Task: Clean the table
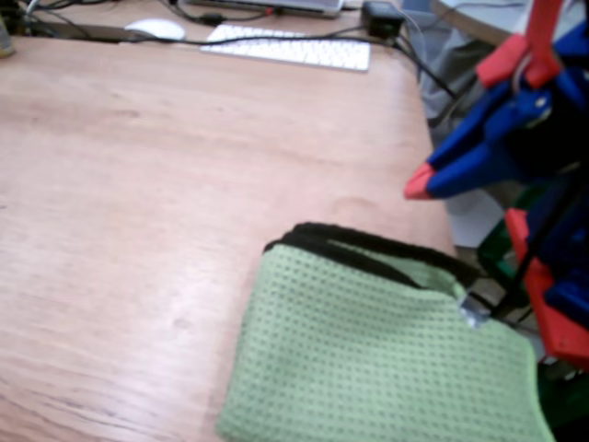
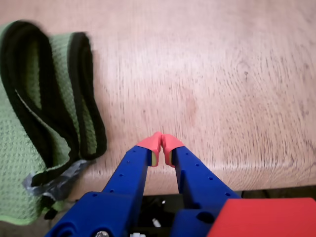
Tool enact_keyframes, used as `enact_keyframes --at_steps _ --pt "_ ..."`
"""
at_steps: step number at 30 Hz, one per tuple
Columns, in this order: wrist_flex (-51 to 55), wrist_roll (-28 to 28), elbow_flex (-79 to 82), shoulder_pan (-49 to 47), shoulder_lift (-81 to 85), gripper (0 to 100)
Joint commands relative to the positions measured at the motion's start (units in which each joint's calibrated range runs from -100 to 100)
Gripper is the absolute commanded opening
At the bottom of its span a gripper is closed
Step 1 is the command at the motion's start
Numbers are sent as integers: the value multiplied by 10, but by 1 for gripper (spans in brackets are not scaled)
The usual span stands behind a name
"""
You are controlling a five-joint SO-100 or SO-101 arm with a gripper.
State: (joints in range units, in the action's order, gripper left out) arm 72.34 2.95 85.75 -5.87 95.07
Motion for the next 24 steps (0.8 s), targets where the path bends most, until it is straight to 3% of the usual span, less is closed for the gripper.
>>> enact_keyframes --at_steps 1,12,16,24 --pt "-7 1 33 18 27 0" --pt "-11 0 38 16 27 0" --pt "-11 -82 38 18 26 0" --pt "-11 -91 38 8 26 0"
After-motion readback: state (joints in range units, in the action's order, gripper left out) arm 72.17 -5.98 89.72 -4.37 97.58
